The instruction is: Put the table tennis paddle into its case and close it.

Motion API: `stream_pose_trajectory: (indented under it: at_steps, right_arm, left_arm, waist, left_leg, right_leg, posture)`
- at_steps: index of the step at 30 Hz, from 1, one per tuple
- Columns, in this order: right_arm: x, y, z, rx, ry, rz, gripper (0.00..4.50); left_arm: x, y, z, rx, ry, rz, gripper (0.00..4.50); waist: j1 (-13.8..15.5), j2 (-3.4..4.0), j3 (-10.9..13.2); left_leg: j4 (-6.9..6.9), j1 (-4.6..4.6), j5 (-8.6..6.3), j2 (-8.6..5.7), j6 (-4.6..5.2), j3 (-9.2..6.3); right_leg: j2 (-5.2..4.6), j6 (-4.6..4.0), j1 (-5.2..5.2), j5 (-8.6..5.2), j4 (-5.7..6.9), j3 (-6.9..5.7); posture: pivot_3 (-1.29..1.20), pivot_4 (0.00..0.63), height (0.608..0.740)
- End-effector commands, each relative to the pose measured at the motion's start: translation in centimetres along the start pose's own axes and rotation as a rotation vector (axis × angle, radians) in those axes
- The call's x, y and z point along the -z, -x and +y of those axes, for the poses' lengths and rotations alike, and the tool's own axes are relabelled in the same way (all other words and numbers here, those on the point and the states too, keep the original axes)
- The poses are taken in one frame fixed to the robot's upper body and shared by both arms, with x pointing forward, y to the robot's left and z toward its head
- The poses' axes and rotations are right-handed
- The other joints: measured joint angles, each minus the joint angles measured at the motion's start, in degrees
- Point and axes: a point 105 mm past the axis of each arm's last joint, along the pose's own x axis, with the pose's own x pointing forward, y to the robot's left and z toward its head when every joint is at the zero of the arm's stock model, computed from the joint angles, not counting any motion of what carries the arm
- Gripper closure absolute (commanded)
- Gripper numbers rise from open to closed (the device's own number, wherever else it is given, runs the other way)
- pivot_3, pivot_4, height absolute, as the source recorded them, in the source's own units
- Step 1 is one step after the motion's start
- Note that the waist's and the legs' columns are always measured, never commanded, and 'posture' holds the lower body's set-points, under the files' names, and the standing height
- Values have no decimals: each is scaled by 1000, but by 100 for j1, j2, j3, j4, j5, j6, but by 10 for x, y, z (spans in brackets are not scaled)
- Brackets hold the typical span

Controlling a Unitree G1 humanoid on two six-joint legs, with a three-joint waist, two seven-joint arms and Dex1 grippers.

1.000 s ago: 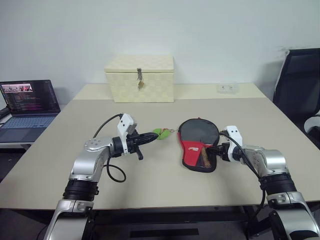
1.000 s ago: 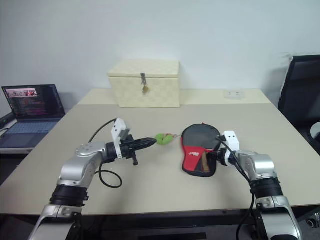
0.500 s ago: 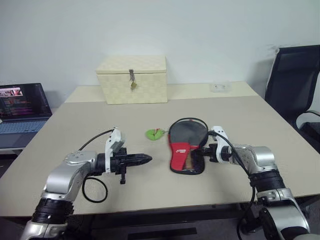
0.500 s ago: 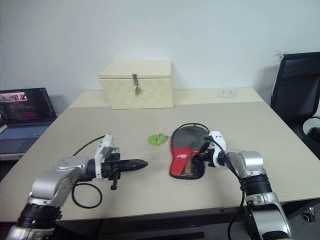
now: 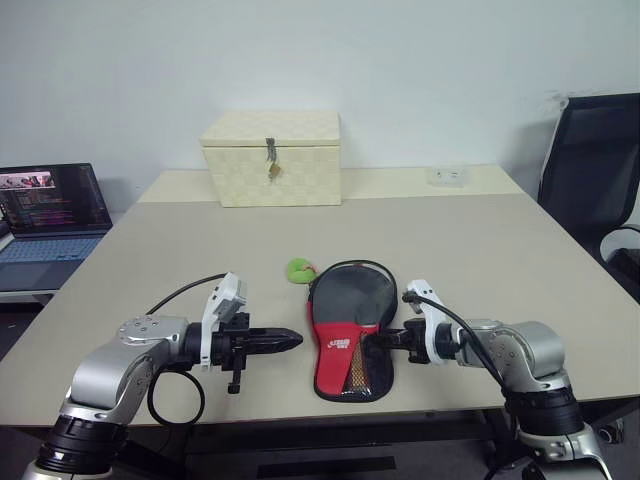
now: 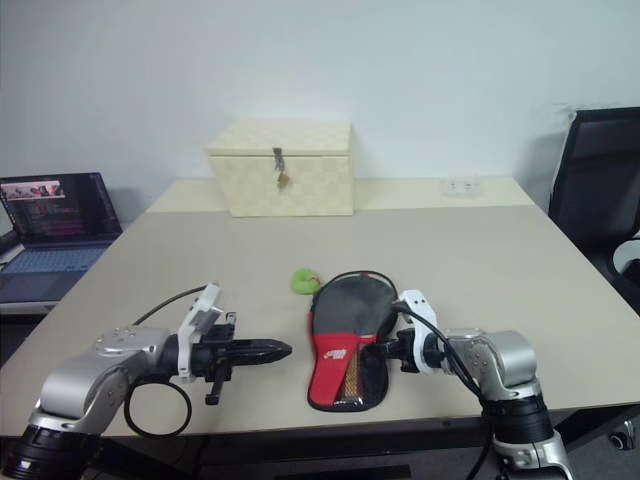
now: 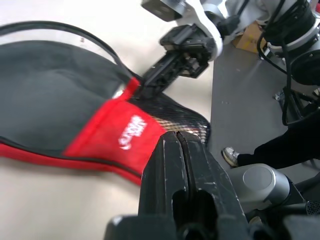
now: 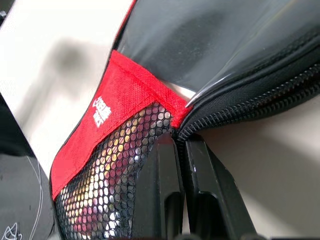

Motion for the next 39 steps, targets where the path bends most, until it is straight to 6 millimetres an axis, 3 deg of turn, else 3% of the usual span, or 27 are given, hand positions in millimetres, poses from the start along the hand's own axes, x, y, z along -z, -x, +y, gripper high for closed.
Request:
stream_pose_trajectory:
  at_steps: [1,15,19,26,29,30,34,36,39]
  right_arm:
    - [-4,9,5,-10,13,-32,4478]
    - [6,7,8,9,-13,-38,4478]
    - [-3,16,1,59,-3,-75,3493]
    - [-23,45,6,59,216,-71,1157]
    - [-53,64,11,56,358,-130,60]
    - [-66,65,12,66,380,-174,60]
    - [-97,37,14,83,351,-284,60]
    - [-100,17,13,82,337,-297,60]
    - [-92,-31,9,99,310,-283,60]
  left_arm:
    - [-10,3,-2,6,-45,-8,4500]
    - [-12,3,3,-13,-65,-3,4500]
    - [-11,3,4,-28,-65,-10,4500]
    - [-9,5,8,-79,-55,-25,4500]
    - [-11,8,18,-159,-69,-49,4500]
    - [-13,10,22,-191,-71,-61,4500]
    - [-10,12,30,-255,-50,-68,4500]
    - [-5,12,30,-262,-36,-48,4500]
    - [-1,13,38,-334,-27,-34,4500]
  waist:
    - [2,0,0]
    - [55,0,0]
    - [70,0,0]
    - [94,2,1]
    - [95,4,3]
    - [87,4,3]
    - [57,-2,0]
    - [83,-3,-1]
    - [96,-3,-1]
  left_leg:
    - [0,0,0,0,0,1]
    - [-2,-7,0,0,0,3]
    - [-2,-9,0,0,0,3]
    - [-3,-16,0,1,0,2]
    - [-2,-20,-1,1,1,2]
    - [-3,-19,-1,3,1,3]
    - [-2,-7,-1,8,1,6]
    - [-4,-8,0,17,1,0]
    - [-4,-21,0,12,1,-2]
  right_leg:
    - [0,2,0,-1,0,0]
    - [1,7,-1,-4,-12,-1]
    - [1,7,0,-4,-18,-1]
    - [1,12,1,-7,-35,-5]
    - [0,23,0,-13,-40,-6]
    - [-1,24,0,-13,-40,-6]
    - [8,21,2,-11,-37,-1]
    - [8,17,3,-12,-36,1]
    - [3,-9,-2,3,-37,0]
  posture:
    - [0,150,740]
    - [0,150,740]
    - [0,150,740]
    - [0,150,740]
    - [0,150,740]
    - [0,150,740]
    - [0,150,740]
    - [0,150,740]
    - [0,150,740]
